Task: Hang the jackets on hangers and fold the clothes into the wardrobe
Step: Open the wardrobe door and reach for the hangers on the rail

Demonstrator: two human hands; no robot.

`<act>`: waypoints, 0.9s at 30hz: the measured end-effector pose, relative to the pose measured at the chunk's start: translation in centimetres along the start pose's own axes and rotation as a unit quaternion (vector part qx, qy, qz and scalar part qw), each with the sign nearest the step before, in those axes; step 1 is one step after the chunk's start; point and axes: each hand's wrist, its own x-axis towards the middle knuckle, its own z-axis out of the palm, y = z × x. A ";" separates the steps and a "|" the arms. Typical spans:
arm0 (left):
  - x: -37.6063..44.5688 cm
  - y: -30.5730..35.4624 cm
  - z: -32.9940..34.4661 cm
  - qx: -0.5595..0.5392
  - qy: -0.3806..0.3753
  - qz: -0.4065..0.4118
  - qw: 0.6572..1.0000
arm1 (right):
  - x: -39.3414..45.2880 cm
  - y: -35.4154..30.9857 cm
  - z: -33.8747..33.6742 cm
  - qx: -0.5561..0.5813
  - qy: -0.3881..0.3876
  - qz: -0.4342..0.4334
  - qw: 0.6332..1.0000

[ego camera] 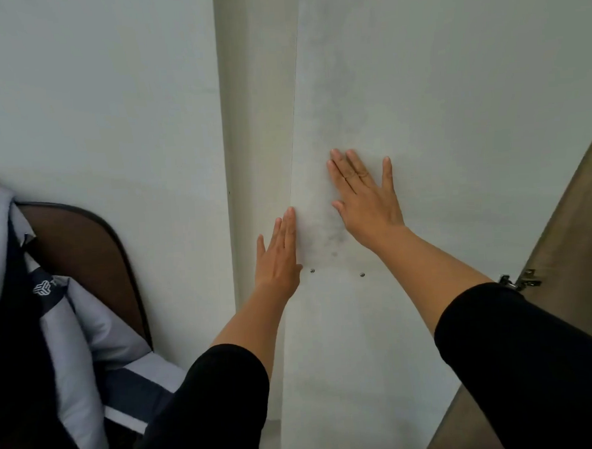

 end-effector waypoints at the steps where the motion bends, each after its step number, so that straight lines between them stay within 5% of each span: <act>1: 0.5 0.0 0.1 0.007 -0.007 0.001 1.000 | 0.3 0.2 0.4 -0.003 -0.002 0.003 1.000; 13: 3.7 -0.8 -0.1 0.063 -0.062 0.026 0.996 | 0.7 1.2 1.9 0.003 -0.104 0.049 0.993; 27: 6.6 9.3 -5.6 0.015 0.041 0.239 0.970 | -5.5 8.7 -9.8 -0.086 -0.056 0.237 0.966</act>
